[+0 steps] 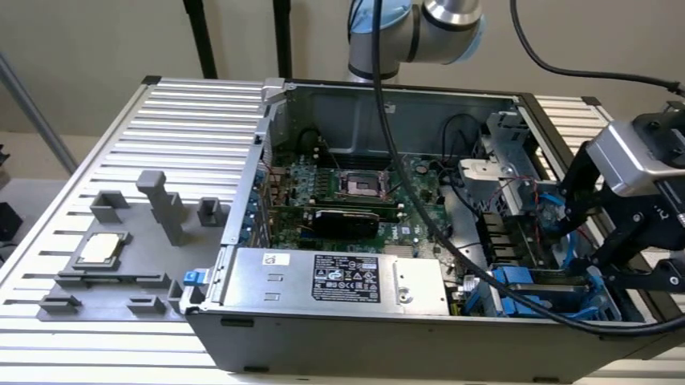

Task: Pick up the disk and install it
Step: 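Insert the first disk wire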

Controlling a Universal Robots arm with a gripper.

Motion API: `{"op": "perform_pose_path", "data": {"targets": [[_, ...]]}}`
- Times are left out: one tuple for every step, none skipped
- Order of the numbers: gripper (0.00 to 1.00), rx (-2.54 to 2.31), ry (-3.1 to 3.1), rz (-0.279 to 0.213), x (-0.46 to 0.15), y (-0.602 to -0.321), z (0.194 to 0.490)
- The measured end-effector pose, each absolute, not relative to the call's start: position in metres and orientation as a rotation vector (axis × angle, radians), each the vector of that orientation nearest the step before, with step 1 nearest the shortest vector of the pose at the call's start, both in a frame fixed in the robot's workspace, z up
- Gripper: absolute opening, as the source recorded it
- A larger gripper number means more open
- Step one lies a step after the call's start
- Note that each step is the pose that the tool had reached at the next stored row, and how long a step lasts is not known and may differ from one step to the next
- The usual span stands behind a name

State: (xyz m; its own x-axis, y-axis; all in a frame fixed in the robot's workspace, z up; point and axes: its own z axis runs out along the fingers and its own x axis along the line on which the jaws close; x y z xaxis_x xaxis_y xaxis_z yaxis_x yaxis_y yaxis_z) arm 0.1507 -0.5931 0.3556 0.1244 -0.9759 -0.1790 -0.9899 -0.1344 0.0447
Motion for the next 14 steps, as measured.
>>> {"op": "perform_pose_path", "data": {"targets": [[0.49,-2.287,2.005,0.257,0.151,-0.596,0.356],[0.49,-2.283,2.001,0.264,0.151,-0.599,0.356],[0.49,-2.279,1.997,0.271,0.151,-0.602,0.356],[0.49,-2.274,1.993,0.278,0.151,-0.604,0.356],[0.49,-2.270,1.988,0.285,0.151,-0.607,0.356],[0.49,-2.265,1.984,0.292,0.151,-0.609,0.355],[0.49,-2.261,1.980,0.297,0.152,-0.611,0.355],[0.49,-2.258,1.977,0.302,0.152,-0.613,0.354],[0.49,-2.256,1.975,0.305,0.154,-0.615,0.354],[0.49,-2.255,1.974,0.305,0.156,-0.615,0.353],[0.49,-2.255,1.974,0.305,0.158,-0.615,0.353],[0.49,-2.255,1.973,0.304,0.160,-0.615,0.352],[0.49,-2.254,1.972,0.303,0.162,-0.615,0.352],[0.49,-2.254,1.972,0.302,0.164,-0.615,0.352]]}}
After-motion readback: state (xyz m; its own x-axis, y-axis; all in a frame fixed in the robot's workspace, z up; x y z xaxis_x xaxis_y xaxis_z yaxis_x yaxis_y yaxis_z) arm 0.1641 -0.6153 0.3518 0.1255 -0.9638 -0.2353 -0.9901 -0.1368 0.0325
